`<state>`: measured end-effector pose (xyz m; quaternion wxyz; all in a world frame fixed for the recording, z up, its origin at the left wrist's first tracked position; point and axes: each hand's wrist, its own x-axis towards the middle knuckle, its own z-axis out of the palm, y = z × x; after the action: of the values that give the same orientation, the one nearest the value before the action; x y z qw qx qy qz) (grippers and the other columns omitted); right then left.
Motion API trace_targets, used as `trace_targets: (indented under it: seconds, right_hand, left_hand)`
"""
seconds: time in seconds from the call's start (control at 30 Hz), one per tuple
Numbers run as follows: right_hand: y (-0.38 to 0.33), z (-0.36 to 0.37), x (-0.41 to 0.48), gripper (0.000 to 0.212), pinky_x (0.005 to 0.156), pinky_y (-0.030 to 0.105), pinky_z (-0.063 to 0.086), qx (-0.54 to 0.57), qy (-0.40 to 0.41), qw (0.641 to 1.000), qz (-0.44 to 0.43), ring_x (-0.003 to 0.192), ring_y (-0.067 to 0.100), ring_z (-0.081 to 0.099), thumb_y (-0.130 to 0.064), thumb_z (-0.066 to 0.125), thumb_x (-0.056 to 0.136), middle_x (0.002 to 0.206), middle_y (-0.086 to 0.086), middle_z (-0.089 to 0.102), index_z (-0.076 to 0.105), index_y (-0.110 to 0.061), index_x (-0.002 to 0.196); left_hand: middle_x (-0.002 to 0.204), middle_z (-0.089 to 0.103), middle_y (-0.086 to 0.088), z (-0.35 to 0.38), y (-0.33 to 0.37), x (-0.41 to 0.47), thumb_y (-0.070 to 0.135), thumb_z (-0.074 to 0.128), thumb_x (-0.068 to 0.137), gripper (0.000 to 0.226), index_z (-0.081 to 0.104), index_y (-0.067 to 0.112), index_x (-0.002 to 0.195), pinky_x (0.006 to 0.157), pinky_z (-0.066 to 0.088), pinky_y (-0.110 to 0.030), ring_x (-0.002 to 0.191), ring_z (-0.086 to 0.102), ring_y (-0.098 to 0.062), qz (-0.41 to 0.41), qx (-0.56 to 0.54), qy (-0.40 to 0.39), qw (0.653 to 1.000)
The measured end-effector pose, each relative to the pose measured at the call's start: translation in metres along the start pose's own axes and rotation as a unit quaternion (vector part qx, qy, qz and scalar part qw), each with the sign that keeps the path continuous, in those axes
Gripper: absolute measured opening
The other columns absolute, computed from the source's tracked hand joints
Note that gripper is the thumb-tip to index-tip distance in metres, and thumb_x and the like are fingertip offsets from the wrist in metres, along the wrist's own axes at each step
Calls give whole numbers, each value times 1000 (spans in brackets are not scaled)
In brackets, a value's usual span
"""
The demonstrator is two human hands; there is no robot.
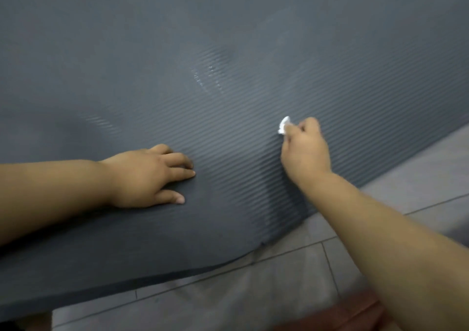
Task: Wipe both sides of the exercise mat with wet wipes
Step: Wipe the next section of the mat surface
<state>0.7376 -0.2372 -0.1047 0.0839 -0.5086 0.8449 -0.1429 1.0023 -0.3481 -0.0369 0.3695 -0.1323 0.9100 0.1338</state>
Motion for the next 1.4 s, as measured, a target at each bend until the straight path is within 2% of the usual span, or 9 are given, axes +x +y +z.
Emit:
trace_targets:
  seconds: [0.2,0.43,0.57,0.63,0.7,0.93,1.17,1.3,1.4]
  right_hand:
    - [-43,7,-45,43,60,28,29,29,-165,899,-404,75,20,40,-43,23,96,89,-3,43,53,-15,108]
    - [4,7,52,32,73,27,37,20,35,999,11,67,14,41,-26,43,96,80,-8,41,61,-3,110]
    - [-53,25,-12,21,59,34,48,93,-47,966,-237,66,31,55,-16,48,92,85,13,53,65,-5,96]
    - [-64,19,-35,40,59,28,40,70,-177,905,-382,68,28,52,-28,29,93,86,7,52,60,-6,105]
    - [-51,14,-13,57,63,23,30,9,-141,894,-425,69,17,42,-48,13,87,82,-10,43,53,-14,111]
    - [-25,18,88,29,83,34,41,-53,6,998,-24,88,37,55,-15,46,93,109,18,51,65,-8,113]
    - [-86,24,4,30,64,28,36,30,-195,863,-466,88,24,57,-36,34,97,92,-2,53,55,-15,99]
    - [-44,16,108,30,58,34,45,-59,0,953,-298,71,35,58,-28,43,96,90,15,52,67,-12,102]
    - [-37,16,148,31,81,34,41,-84,4,994,-70,88,37,54,-23,41,99,112,19,46,65,-10,113]
  left_hand:
    - [143,41,-6,13,-8,3,79,6,79,93,47,19,138,101,42,-38,123,45,-27,-55,-17,130,990]
    - [156,-17,-5,18,-13,12,87,-20,47,122,-5,25,150,117,2,-32,145,-10,-23,-151,-52,68,985]
    - [156,-18,-5,23,-14,12,86,-27,44,124,-6,25,150,117,2,-33,145,-10,-23,-150,-39,82,985]
    - [157,-17,-3,24,-16,12,87,-28,43,125,-5,28,150,117,4,-31,145,-9,-21,-149,-35,86,985]
    - [158,-11,2,25,-19,11,88,-18,48,118,2,32,150,116,8,-30,146,-4,-18,-148,-54,108,982]
    - [132,53,-14,24,-53,21,56,27,87,68,57,11,128,88,50,-48,110,56,-38,-170,-52,243,954]
    - [158,8,-4,33,-51,26,72,-2,79,87,15,24,150,118,16,-37,144,12,-26,-232,-87,210,946]
    - [154,25,-3,35,-60,25,68,1,79,85,31,25,146,112,31,-41,138,29,-28,-221,-76,231,945]
    - [135,52,-11,31,-66,23,52,24,89,62,56,18,131,86,52,-50,114,56,-36,-201,-68,245,946]
